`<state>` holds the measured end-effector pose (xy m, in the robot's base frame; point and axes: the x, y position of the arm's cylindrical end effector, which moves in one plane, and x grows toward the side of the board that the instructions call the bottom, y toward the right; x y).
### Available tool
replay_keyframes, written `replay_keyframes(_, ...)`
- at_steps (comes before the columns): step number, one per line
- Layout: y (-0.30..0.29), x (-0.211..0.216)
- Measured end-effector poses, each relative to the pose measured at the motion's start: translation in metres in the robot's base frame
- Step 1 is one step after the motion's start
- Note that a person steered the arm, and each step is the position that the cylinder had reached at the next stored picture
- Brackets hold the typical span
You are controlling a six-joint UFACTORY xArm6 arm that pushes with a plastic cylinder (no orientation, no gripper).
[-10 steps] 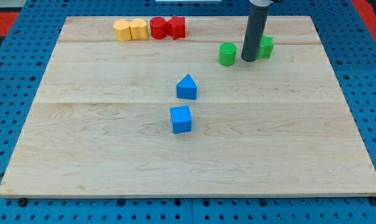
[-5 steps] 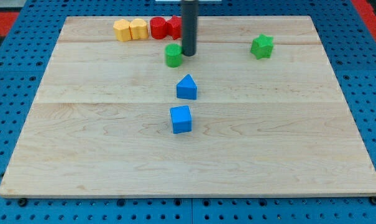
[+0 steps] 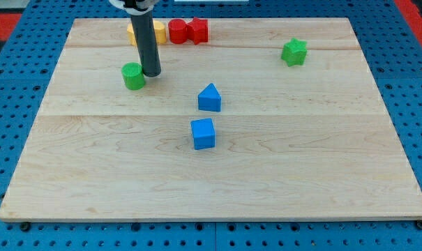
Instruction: Slide the green circle towards the yellow hexagon
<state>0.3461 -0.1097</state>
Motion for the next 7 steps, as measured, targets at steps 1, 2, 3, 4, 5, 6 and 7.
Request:
replay_keyframes(1,0.031,0.019)
replay_keyframes(2,0.022,0.048)
replay_keyframes(3,-0.026,0.047)
replay_keyframes(4,-0.052,0.035)
replay_keyframes(5,-0.055,0.022)
replay_keyframes(6,-0.055,0.009)
replay_keyframes(7,-0.055,-0.004)
